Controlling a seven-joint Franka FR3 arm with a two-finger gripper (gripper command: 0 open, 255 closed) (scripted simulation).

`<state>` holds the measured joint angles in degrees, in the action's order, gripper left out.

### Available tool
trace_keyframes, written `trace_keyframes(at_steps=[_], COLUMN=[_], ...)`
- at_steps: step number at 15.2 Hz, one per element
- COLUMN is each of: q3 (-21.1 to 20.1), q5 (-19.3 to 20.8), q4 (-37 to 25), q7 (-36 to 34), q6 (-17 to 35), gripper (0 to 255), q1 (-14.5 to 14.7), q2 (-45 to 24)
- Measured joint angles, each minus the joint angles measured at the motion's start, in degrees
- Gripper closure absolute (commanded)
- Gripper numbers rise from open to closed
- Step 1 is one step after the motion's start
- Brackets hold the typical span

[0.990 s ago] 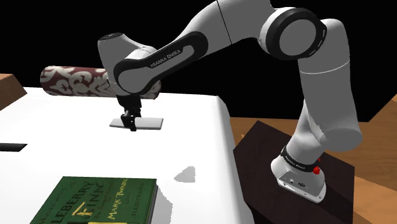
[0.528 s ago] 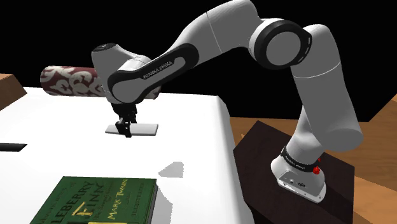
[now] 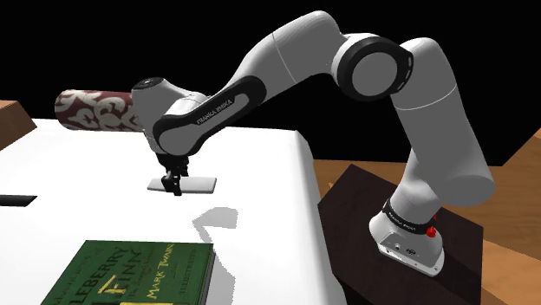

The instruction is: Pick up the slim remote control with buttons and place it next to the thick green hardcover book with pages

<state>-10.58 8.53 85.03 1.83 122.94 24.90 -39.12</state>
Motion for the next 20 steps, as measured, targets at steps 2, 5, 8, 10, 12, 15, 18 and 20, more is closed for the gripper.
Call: trace_keyframes(at_steps=[2,5,8,10,12,15,18,20], q3=[0.09,0.26,0.45,0.48,0.49,0.49,0.49,0.49], q5=[0.15,0.41,0.63,0.67,0.68,0.69,0.69,0.69], q4=[1.10,1.20,1.02,1.02,1.04,1.05,1.04,1.04], q7=[-0.18,-0.44,-0.51,-0.54,-0.54,-0.55,-0.55,-0.55], q6=[1.48,2.95,4.10,4.36,4.45,4.48,4.48,4.48], gripper=[255,255,255,255,255,0,0,0], q1=[0.03,0.24,0.33,0.36,0.36,0.36,0.36,0.36], q2=[-0.39,-1.77,-3.11,-3.37,-3.42,-3.43,-3.42,-3.42])
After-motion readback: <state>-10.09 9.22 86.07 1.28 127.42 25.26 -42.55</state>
